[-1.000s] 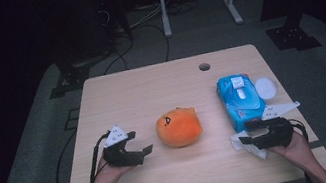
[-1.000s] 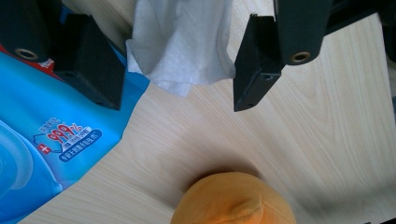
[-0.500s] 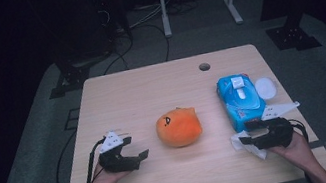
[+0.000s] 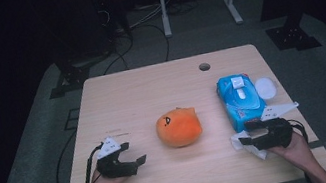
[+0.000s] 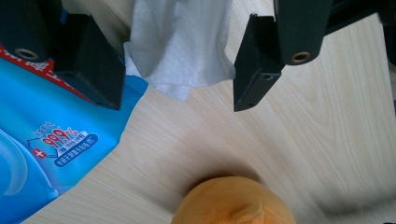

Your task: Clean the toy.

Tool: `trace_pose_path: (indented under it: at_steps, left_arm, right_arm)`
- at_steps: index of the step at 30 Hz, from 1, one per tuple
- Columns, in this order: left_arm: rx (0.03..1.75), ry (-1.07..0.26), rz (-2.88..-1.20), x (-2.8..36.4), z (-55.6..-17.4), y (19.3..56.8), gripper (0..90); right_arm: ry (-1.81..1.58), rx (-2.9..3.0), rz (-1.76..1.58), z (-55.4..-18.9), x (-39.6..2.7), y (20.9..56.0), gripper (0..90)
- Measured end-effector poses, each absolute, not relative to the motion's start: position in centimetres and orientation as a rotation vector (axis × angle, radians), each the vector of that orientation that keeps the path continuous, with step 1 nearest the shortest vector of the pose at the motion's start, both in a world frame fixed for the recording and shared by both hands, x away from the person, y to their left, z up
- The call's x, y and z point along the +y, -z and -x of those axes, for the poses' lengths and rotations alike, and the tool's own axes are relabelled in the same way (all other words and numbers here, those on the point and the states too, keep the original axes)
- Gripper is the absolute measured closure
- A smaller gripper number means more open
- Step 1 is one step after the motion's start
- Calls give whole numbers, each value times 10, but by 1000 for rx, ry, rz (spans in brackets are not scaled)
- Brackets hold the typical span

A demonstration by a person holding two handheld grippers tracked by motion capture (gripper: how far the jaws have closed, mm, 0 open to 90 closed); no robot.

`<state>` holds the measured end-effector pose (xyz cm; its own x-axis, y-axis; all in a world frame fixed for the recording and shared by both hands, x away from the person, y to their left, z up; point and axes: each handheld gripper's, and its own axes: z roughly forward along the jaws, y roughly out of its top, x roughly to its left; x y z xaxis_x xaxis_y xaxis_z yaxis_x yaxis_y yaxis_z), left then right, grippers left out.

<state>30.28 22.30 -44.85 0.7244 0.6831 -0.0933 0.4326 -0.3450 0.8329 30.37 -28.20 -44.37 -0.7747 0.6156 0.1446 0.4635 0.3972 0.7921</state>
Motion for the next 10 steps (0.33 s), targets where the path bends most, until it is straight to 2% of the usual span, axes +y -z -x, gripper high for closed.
trace_pose_path:
  at_steps: [10]
  left_arm:
    - [867, -350, -2009, 225, -301, 457, 125]
  right_arm:
    - [-1322, 2476, -965, -303, -283, 444, 335]
